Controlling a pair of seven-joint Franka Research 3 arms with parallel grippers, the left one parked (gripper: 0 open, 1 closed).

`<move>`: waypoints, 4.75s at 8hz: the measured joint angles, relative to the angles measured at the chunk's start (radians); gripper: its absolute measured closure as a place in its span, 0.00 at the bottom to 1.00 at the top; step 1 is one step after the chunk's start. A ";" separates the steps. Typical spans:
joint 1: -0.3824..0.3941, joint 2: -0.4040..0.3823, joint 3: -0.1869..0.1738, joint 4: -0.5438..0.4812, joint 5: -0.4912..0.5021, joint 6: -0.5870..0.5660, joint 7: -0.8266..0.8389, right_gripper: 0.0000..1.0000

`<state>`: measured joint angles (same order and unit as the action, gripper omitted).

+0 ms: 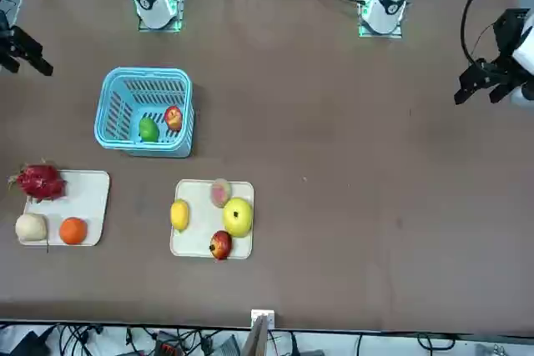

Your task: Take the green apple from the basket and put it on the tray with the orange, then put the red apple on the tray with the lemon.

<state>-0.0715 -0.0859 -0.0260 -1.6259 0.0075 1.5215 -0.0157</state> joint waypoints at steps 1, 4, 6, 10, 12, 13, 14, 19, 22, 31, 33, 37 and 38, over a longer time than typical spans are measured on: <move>0.000 0.000 0.000 0.000 0.000 0.000 0.000 0.00; 0.006 0.002 0.008 -0.003 0.005 -0.001 0.002 0.00; 0.049 0.014 0.025 -0.056 0.006 0.016 0.010 0.00; 0.158 -0.007 0.036 -0.435 0.004 0.414 0.022 0.00; 0.197 -0.015 0.037 -0.644 -0.004 0.688 0.022 0.00; 0.207 -0.013 0.037 -0.731 -0.020 0.817 0.022 0.00; 0.207 -0.009 0.037 -0.802 -0.041 0.929 0.019 0.00; 0.206 0.062 0.033 -0.987 -0.059 1.282 0.011 0.00; 0.193 0.078 0.029 -1.031 -0.062 1.320 -0.097 0.00; 0.180 0.155 0.025 -1.035 -0.063 1.429 -0.206 0.00; 0.174 0.160 0.024 -1.035 -0.063 1.430 -0.218 0.00; 0.171 0.195 0.023 -1.035 -0.063 1.431 -0.219 0.04; 0.170 0.197 0.023 -1.035 -0.063 1.431 -0.219 0.07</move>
<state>0.0987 0.1112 -0.0026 -2.6612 -0.0552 2.9524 -0.2342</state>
